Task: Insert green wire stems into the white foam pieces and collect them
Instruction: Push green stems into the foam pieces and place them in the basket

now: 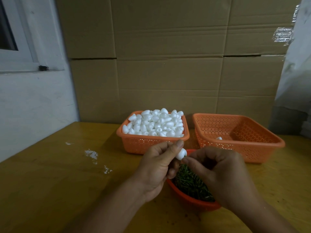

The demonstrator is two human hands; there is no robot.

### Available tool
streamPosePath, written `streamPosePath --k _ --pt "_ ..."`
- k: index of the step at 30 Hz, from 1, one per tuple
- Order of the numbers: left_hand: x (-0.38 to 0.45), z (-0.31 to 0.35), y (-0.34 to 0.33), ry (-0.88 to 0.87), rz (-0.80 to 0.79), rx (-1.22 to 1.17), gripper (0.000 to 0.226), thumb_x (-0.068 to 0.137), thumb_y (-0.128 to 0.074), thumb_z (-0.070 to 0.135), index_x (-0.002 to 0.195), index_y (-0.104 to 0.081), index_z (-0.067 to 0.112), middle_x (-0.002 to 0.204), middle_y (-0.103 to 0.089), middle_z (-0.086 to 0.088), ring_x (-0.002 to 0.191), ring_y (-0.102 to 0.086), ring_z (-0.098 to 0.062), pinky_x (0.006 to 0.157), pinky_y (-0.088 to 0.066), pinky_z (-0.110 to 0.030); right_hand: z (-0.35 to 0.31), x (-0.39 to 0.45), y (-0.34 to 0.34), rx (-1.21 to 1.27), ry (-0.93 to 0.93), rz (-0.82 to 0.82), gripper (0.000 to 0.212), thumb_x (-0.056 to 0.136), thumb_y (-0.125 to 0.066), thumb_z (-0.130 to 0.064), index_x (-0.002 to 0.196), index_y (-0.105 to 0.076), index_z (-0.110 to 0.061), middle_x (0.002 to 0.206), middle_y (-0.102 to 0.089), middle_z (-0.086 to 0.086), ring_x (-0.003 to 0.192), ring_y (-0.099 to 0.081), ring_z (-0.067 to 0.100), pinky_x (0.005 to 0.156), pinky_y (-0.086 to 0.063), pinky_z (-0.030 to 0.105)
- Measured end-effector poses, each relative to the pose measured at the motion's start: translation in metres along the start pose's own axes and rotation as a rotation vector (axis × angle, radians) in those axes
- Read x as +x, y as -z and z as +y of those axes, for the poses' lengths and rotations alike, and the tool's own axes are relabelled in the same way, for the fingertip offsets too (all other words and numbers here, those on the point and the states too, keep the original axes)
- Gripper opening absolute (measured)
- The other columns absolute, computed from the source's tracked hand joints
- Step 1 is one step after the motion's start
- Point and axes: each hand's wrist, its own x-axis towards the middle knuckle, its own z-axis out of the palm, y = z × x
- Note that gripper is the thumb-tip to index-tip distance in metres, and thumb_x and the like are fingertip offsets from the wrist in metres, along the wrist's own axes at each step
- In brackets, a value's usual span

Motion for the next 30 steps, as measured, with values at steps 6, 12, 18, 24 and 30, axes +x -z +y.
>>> streamPosePath --k 6,12,18,24,30 --pt "0.0000 0.0001 0.0010 -0.019 -0.016 0.008 0.026 0.072 -0.076 0.045 0.075 -0.074 0.019 0.062 -0.052 0.001 0.053 -0.044 -0.007 0.049 -0.034 -0.016 0.0021 -0.0003 -0.0018 0.035 -0.034 -0.008 0.013 0.082 -0.079 -0.022 0.077 -0.076 -0.034 0.059 -0.068 -0.011 0.041 -0.052 0.002 0.040 -0.032 0.010" --pt "-0.0001 0.0000 0.0006 -0.063 -0.063 -0.029 0.018 0.075 -0.074 0.029 0.082 -0.078 0.013 0.065 -0.051 0.000 0.056 -0.044 -0.008 0.055 -0.034 -0.020 0.0042 0.0004 -0.0011 -0.010 -0.040 0.016 0.015 0.083 -0.078 -0.018 0.078 -0.077 -0.032 0.060 -0.068 -0.015 0.047 -0.058 0.002 0.044 -0.036 0.009" --pt "0.0005 -0.0032 -0.0003 -0.219 -0.024 0.156 0.015 0.088 -0.073 0.030 0.089 -0.078 0.016 0.063 -0.047 0.000 0.059 -0.042 -0.010 0.056 -0.036 -0.020 0.0057 -0.0003 -0.0040 -0.003 -0.024 0.038 0.015 0.084 -0.077 -0.019 0.078 -0.076 -0.033 0.061 -0.068 -0.015 0.048 -0.059 0.004 0.044 -0.036 0.010" --pt "-0.0010 -0.0061 -0.0011 -0.416 -0.041 0.349 0.015 0.098 -0.062 0.027 0.089 -0.070 0.018 0.063 -0.055 0.016 0.063 -0.051 0.002 0.062 -0.042 -0.013 0.0065 -0.0006 -0.0077 0.058 -0.040 0.068 0.011 0.084 -0.076 -0.024 0.077 -0.075 -0.032 0.062 -0.069 -0.011 0.051 -0.061 0.007 0.044 -0.041 0.015" --pt "-0.0005 -0.0059 -0.0009 -0.460 -0.038 0.455 0.018 0.101 -0.058 0.033 0.083 -0.063 0.030 0.065 -0.052 0.016 0.063 -0.049 0.001 0.062 -0.041 -0.017 0.0053 -0.0016 -0.0087 0.088 -0.009 0.053 0.011 0.085 -0.076 -0.023 0.076 -0.074 -0.030 0.060 -0.065 -0.004 0.047 -0.056 0.012 0.042 -0.042 0.026"
